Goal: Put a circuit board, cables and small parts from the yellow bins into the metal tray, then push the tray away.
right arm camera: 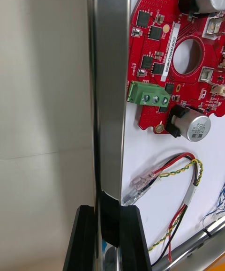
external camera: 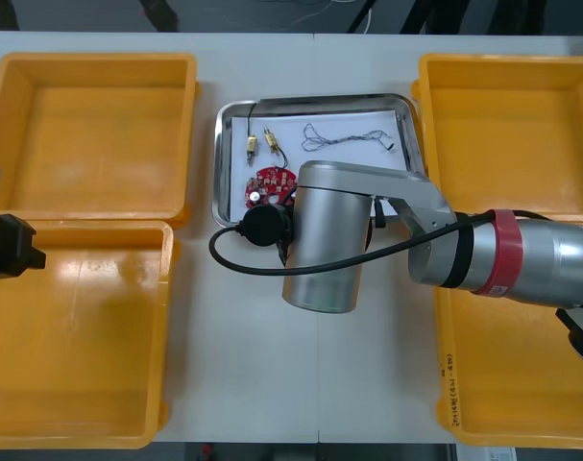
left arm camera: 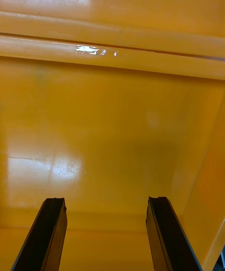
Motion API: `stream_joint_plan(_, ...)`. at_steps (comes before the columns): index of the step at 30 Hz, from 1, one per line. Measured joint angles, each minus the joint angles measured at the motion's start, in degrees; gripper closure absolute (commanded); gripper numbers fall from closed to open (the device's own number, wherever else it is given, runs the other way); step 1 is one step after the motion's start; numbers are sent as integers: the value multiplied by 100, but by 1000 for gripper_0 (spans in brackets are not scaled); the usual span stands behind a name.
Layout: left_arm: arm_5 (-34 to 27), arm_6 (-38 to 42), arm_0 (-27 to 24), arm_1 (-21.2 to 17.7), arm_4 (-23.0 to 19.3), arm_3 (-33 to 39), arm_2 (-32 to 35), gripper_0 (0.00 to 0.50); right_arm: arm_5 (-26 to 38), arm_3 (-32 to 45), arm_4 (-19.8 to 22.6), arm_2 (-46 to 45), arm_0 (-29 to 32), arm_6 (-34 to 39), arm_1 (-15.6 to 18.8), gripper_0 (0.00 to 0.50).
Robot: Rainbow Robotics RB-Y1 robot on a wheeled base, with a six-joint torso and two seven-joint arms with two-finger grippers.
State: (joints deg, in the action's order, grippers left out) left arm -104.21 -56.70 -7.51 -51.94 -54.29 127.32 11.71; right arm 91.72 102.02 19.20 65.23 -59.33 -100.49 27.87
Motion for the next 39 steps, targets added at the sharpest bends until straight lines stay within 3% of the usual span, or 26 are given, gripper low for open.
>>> stream_joint_plan(20,0,0,0,0,0,0,0,0,-470,-830,0,0,-483,0,-148,500)
stream_joint_plan(29,0,0,0,0,0,1,1,0,-1160,-1323,0,1,-648,0,-184,500)
stream_joint_plan(39,0,0,0,0,0,1,1,0,-1176,-1385,0,1,-737,0,-246,500)
